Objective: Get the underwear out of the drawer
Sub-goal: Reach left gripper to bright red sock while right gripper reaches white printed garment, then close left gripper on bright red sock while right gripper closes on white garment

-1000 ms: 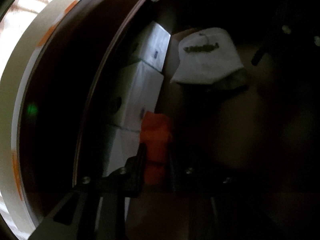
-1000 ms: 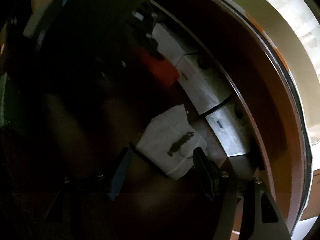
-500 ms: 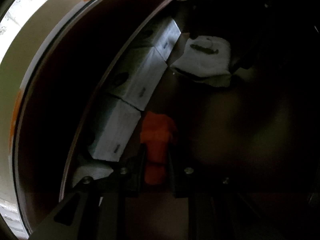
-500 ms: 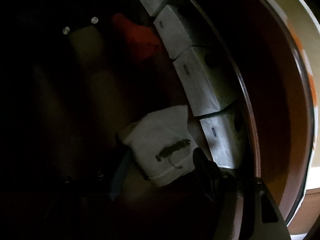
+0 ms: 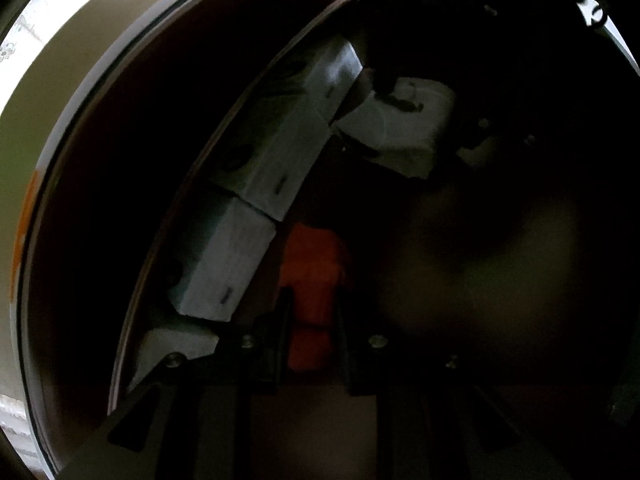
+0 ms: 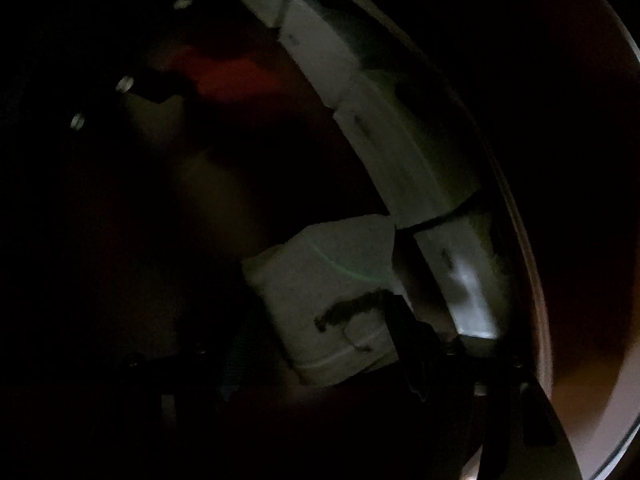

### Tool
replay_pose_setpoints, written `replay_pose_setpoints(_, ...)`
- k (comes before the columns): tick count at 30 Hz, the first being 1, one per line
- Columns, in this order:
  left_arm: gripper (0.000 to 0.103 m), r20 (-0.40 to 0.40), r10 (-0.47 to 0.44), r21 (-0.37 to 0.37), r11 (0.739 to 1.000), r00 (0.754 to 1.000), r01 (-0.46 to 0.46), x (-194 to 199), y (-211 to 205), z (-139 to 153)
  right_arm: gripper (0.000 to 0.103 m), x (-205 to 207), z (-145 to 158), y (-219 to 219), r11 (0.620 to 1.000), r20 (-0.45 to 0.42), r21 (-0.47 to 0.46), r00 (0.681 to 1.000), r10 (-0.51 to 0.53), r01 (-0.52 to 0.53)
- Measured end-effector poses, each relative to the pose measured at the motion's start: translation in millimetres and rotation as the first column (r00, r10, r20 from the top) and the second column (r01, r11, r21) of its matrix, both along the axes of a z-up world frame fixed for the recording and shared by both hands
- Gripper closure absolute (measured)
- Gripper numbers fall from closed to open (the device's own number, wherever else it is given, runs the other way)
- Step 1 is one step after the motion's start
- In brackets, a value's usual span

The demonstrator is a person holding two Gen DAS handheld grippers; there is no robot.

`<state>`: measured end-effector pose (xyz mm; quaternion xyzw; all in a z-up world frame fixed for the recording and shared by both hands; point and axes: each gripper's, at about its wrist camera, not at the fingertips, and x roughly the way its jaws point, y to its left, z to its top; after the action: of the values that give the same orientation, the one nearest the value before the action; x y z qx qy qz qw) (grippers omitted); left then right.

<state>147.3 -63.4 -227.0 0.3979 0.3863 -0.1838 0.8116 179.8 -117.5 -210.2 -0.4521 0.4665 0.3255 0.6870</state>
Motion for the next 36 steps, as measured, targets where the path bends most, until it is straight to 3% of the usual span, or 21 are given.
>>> replay_pose_setpoints(4, 0.085, -0.002, 0.01, -0.005, 1.0, 1.0, -0.01, 0, -1, -1, 0.04, 2, -1, -1, 1.0, -0.015, 0.012, 1.0, -0.013, 0.013)
replay_pose_setpoints(6, 0.085, -0.005, 0.02, -0.01, 1.0, 1.0, -0.02, 2, -3, -1, 0.055, -2, -2, 1, 1.0, -0.007, 0.013, 1.0, 0.011, -0.011)
replay_pose_setpoints(9, 0.085, -0.02, 0.04, -0.031, 0.999, 0.999, -0.041, 5, -1, 0, 0.068, -8, -4, 5, 1.0, -0.001, 0.014, 1.0, 0.027, -0.027)
replay_pose_setpoints(17, 0.085, -0.065, 0.102, -0.083, 0.991, 0.993, -0.108, 17, 7, 6, 0.072, 3, -4, 4, 0.998, -0.038, 0.057, 0.999, -0.025, 0.027)
replay_pose_setpoints(25, 0.085, -0.079, 0.132, -0.059, 0.989, 0.988, -0.137, 20, 7, 11, 0.072, 1, -2, 5, 0.992, -0.091, 0.107, 0.994, -0.054, 0.063)
replay_pose_setpoints(30, 0.085, -0.092, 0.149, -0.036, 0.988, 0.985, -0.153, 17, 10, 13, 0.073, -24, 8, 3, 0.989, -0.106, 0.127, 0.992, -0.065, 0.079)
replay_pose_setpoints(36, 0.085, -0.101, 0.186, -0.029, 0.982, 0.977, -0.189, 17, 14, 20, 0.074, -12, 19, -4, 0.984, -0.106, 0.155, 0.992, -0.073, 0.089)
